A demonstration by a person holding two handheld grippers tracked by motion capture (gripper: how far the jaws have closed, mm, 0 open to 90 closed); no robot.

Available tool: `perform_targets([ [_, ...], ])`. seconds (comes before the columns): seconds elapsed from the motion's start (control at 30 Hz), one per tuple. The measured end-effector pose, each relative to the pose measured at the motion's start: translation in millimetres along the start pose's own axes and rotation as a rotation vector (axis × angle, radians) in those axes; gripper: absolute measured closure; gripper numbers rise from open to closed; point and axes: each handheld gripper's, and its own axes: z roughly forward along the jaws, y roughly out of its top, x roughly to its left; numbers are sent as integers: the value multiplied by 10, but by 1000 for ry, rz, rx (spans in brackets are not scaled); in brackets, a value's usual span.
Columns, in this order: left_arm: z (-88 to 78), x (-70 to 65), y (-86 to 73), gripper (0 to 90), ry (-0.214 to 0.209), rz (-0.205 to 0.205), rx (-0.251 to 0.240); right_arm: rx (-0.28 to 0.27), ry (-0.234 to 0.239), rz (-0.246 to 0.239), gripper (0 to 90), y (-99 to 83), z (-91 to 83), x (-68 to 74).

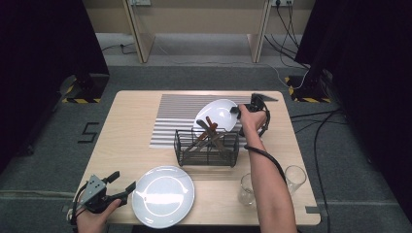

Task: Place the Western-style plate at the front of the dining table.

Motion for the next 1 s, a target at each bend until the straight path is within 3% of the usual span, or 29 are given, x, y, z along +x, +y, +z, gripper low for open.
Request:
perform_targets([
  [0.57, -2, -5, -1, 220, 0, 0, -1, 34, -17, 26, 822, -2, 7, -114],
  [0.7, 0, -3, -1, 220, 0, 1, 0, 43, -26, 23, 802, 7, 3, -118],
  [0.77, 0, -6, -1, 220, -1, 2, 1, 43, -27, 30, 732, 10, 3, -124],
  [0.83, -1, -5, -1, 220, 0, 2, 1, 55, -52, 16, 752, 5, 14, -137],
  [1.0, -2, -6, -1, 220, 0, 1, -1, 58, -56, 21, 735, -1, 20, -171],
])
